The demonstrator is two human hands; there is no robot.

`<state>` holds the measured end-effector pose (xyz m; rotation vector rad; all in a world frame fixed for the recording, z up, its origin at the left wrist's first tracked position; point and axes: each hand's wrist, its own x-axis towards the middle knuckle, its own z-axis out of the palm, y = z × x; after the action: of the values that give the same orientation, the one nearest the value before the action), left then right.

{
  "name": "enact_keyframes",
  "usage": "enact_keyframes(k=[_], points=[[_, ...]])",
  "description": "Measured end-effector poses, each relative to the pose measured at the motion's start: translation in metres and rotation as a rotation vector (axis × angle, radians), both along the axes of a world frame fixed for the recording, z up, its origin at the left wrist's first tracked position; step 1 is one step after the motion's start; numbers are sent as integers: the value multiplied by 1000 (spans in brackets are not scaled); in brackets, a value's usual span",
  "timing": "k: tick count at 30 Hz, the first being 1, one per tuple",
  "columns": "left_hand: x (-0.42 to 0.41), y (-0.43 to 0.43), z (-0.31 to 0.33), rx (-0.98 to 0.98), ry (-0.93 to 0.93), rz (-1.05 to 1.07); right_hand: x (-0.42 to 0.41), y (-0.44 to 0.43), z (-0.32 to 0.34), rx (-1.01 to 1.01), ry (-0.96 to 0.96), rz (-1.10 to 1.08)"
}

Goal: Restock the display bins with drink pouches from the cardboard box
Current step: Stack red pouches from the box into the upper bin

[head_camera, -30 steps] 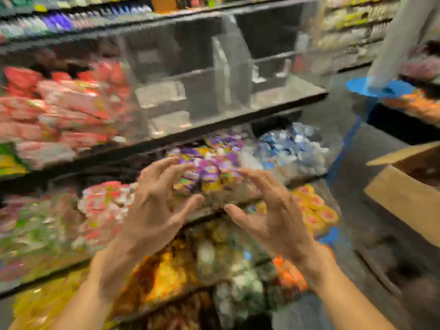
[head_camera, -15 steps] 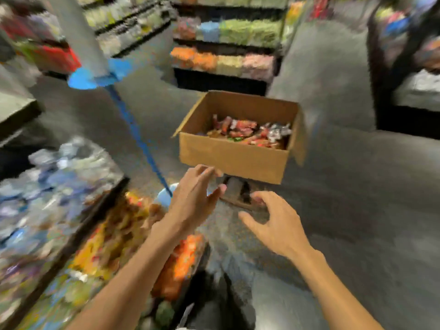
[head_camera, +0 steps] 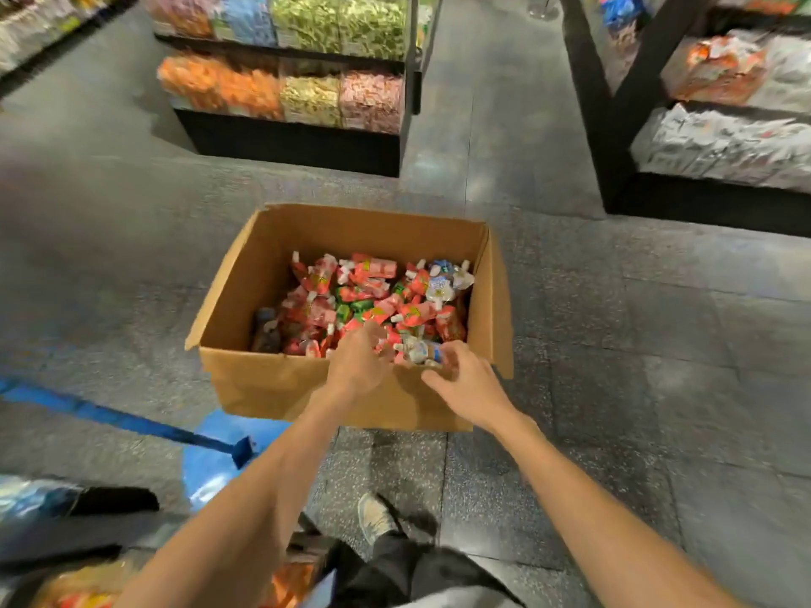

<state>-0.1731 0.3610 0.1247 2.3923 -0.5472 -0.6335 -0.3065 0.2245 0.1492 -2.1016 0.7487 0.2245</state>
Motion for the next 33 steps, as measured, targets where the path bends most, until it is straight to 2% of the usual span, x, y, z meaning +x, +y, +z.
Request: enact_keyframes(k=[8, 13, 18, 20, 22, 25, 27, 30, 33], points=[[86, -37, -73, 175, 282, 78, 106, -72, -96, -58, 199, -81], [127, -60, -121, 238, 389, 118, 166, -111, -174, -50, 362, -257], [161, -75, -164, 253, 496, 162, 198, -126, -230, -13, 487, -405], [172, -77, -177, 265, 519, 198, 199, -127, -240, -89, 478, -407], [181, -79, -189, 274, 508, 234, 194, -125, -243, -227, 405, -261], [193, -86, -203, 298, 431, 230, 183, -121, -248, -408, 274, 145], [200, -94, -208, 312, 377, 191, 190, -117, -246, -488, 214, 327], [207, -106, -215, 276, 337, 171, 207, -112, -247, -544, 240, 511], [211, -117, -225, 237, 350, 197, 216, -112, -251, -575, 314, 564]])
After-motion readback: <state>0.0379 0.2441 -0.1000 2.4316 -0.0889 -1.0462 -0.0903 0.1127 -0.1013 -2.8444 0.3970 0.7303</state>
